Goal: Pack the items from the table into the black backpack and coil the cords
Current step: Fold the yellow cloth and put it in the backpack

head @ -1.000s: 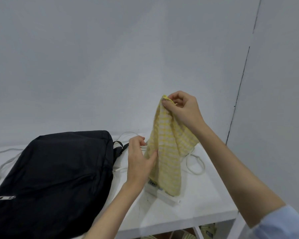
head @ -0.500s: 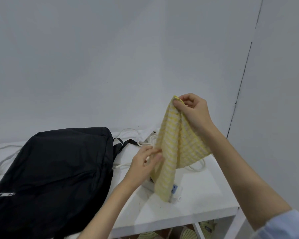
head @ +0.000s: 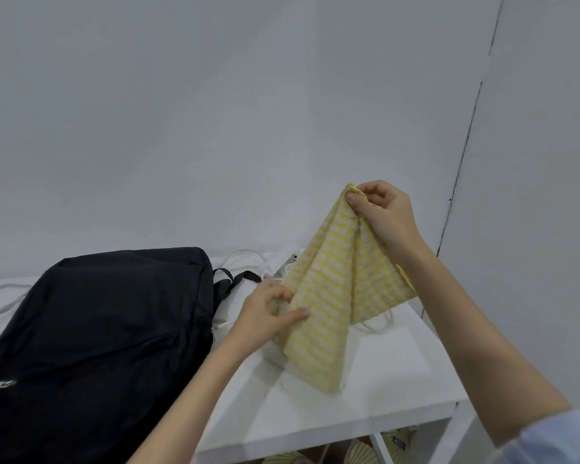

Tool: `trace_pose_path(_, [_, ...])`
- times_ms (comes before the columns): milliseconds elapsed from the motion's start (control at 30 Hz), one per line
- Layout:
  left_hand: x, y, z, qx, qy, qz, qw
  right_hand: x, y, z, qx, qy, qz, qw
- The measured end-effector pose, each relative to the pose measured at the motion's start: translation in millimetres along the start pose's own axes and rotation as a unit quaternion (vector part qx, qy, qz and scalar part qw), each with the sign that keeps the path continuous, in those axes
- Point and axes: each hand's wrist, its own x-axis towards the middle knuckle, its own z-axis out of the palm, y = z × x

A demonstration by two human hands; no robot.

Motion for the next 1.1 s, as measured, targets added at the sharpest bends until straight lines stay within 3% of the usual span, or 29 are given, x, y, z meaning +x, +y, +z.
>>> trace_pose_path(167, [3, 10, -43, 0.106, -0.043, -0.029, 0.993, 8, 9, -24, -0.013, 0.039, 0.035, 0.999])
trace_pose_path(300, [8, 8, -66, 0.191, -0.024, -0.033, 0.981, 9, 17, -33, -0.042, 0.031, 0.067, 0.996])
trace_pose_path(567, [6, 16, -88, 0.146, 0.016, -0.044, 0.988, 7, 37, -51, 0.003, -0.016, 0.194, 0.981])
trace_pose_path(667, [2, 9, -72, 0.079, -0.110, -0.087, 0.987, 3, 49, -54, -0.037, -0.036, 0.224, 0.973])
trace_pose_path(767, [-11, -1, -41, 0.001, -0.307, -0.171, 0.936, -2, 64, -57, -0.074, -0.020, 0.246, 0.966])
trace_pose_path(833, [-17, -10, -23, 0.007, -0.364, -0.171, 0.915, -8, 74, -62, -0.088, -0.007, 0.263, 0.961])
trace_pose_path(967, [-11, -19, -1, 0.145, -0.253, -0.093, 0.952, -24, 99, -76, -0.091, -0.017, 0.311, 0.946])
trace_pose_path(1100, [0, -27, 16, 0.280, -0.198, 0.017, 0.939, -35, 114, -86, -0.087, 0.006, 0.325, 0.942])
